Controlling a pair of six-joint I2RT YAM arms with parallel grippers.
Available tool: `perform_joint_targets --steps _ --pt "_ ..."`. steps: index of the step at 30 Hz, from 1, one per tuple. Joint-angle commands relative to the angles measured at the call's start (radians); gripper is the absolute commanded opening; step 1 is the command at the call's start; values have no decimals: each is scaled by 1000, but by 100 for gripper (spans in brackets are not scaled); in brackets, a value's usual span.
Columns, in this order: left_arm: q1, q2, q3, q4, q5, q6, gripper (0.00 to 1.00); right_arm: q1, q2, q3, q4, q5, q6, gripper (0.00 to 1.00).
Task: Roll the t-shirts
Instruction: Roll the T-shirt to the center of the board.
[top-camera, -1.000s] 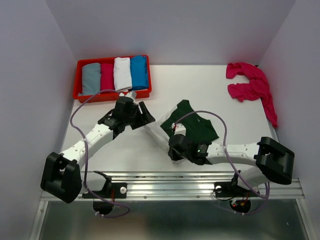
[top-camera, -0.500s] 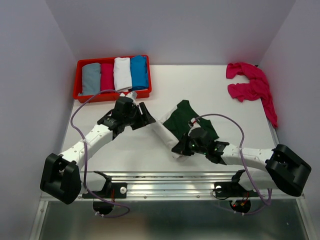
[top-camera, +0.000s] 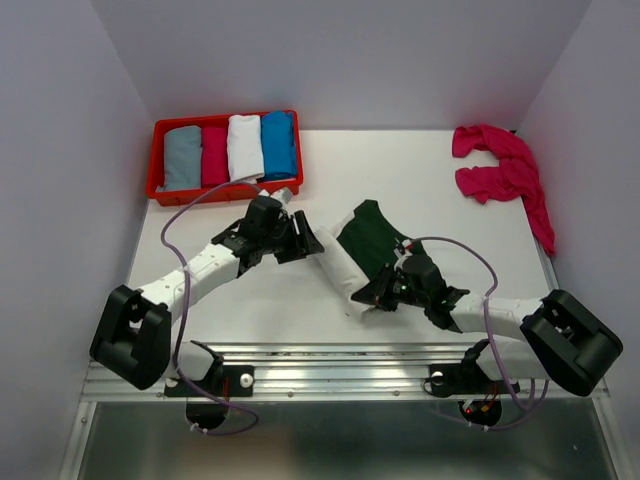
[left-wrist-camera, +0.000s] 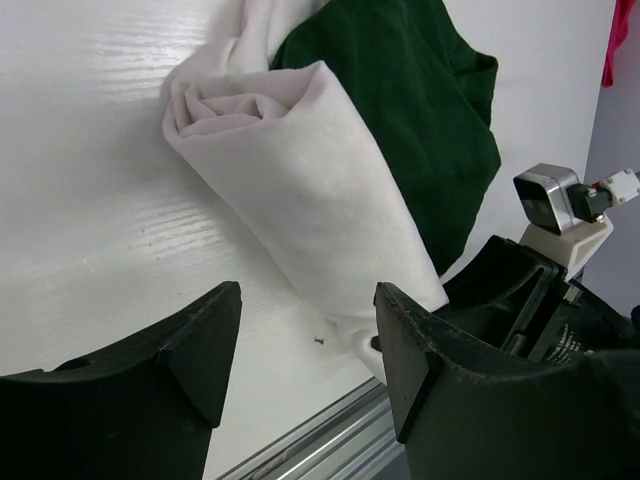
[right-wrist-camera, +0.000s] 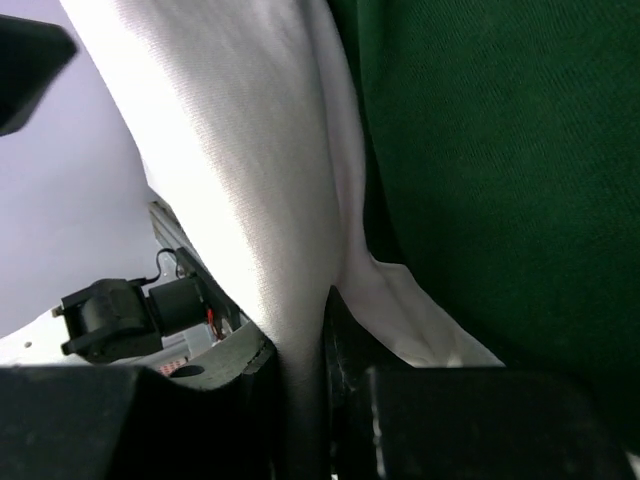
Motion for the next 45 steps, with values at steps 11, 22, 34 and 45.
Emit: perform_joint_targets --steps 11,22,34,45 --pt "-43 114 35 217 76 -17 63 -98 44 -14 83 -156 12 1" --pt "-41 264 113 306 41 -17 59 -117 97 12 82 -202 -22 1" --pt "-35 451 219 300 60 10 56 -117 -14 24 -119 -84 -106 48" --pt "-37 500 201 291 39 12 55 -117 -298 159 -590 86 -230 75"
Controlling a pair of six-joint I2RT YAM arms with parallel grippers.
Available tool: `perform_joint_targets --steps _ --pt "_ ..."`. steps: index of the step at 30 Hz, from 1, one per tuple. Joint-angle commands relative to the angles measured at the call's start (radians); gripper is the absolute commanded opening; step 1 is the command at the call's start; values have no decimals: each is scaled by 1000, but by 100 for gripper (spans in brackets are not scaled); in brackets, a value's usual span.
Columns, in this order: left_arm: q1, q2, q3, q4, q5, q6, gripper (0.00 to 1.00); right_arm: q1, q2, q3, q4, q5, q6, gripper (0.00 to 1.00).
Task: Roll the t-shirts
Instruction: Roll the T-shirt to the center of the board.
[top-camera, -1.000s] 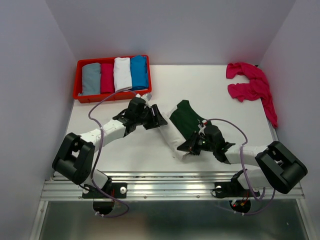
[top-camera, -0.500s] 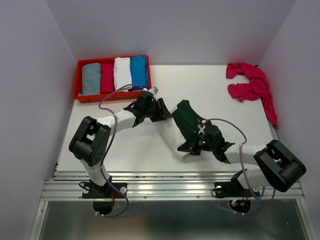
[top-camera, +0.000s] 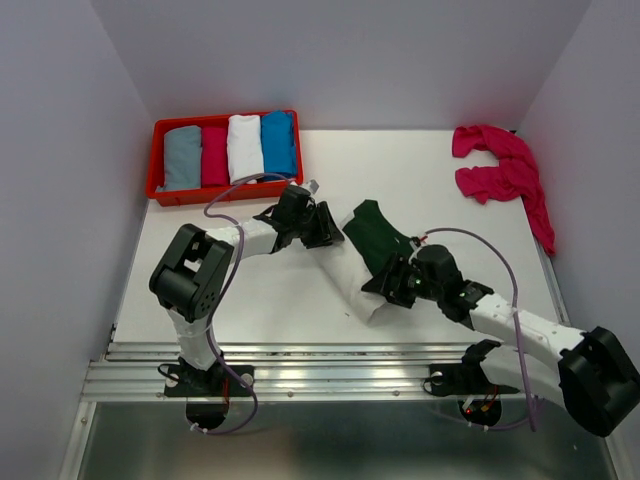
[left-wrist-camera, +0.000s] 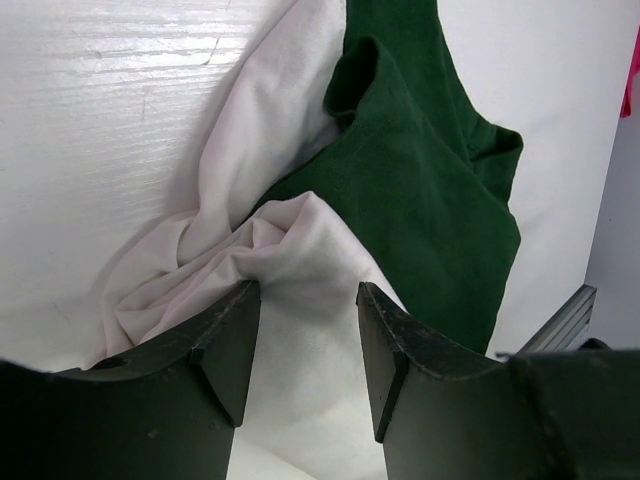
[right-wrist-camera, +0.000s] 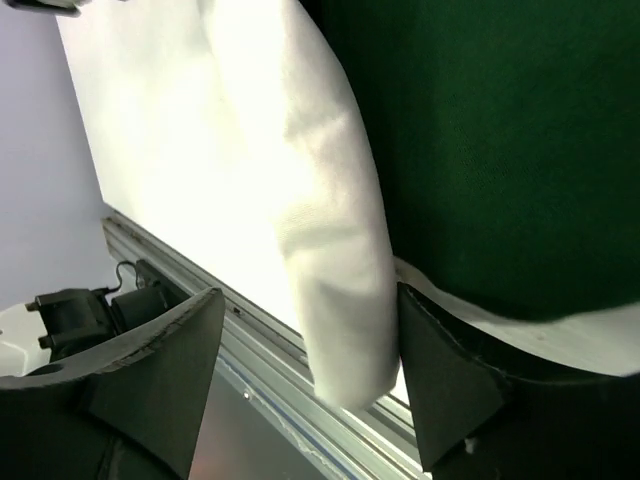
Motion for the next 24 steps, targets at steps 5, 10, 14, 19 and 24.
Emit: perform_joint_targets --steps 5,10,14,19,24 --pt "1 8 4 3 -13 28 54 -7 -171 184 -403 239 -107 55" --pt "1 5 1 -11 -28 37 54 113 -96 298 -404 333 -125 16" --pt "3 3 -2 -19 -32 38 54 251 38 382 -400 376 -165 15" --pt "1 0 -1 -32 -40 46 54 299 157 387 -363 358 -185 16" --pt "4 5 1 -49 -46 67 54 299 192 376 -412 498 -196 17"
